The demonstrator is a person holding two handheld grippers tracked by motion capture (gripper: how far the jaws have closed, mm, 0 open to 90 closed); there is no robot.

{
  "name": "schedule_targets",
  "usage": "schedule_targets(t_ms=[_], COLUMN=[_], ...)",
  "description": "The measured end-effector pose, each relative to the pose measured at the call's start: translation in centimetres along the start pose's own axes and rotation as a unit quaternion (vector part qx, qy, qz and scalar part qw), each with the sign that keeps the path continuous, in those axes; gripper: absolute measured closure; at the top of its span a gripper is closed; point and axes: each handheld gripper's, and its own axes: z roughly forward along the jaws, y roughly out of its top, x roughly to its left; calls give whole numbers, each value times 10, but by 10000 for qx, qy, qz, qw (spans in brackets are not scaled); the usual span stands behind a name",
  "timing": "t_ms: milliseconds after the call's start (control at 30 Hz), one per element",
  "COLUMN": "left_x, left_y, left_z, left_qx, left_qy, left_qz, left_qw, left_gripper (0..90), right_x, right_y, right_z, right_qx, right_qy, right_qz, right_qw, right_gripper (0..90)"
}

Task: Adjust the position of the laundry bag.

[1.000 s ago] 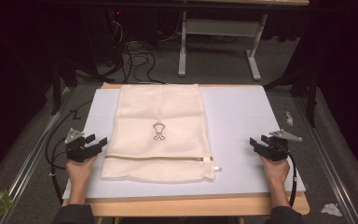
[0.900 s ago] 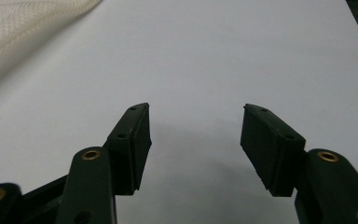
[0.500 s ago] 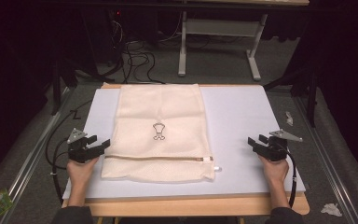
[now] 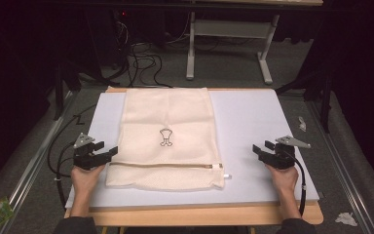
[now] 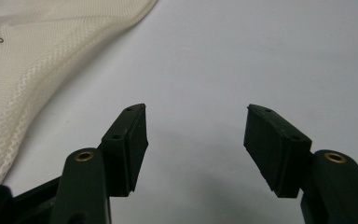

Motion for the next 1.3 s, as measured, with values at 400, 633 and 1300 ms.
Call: schedule_targets(t_ms=[400,633,1300], left_x=[-10,-14,-24], left_y=[3,5,4], left_z=[5,8,13], left_qx=[191,328,477], left_qy=[-180,-167,-54], left_qz=[51,24,165], left_qw=[9996,9993,9987], left_gripper=[338,338,347], right_x=[19,36,87], right_y=[7,12,23], right_z=[7,10,38], right_qx=[200,316,717], right_qy=[344,520,964], right_qz=[-10,-103,-493], right_qw=[9992,9981,9915], right_gripper=[388,403,402])
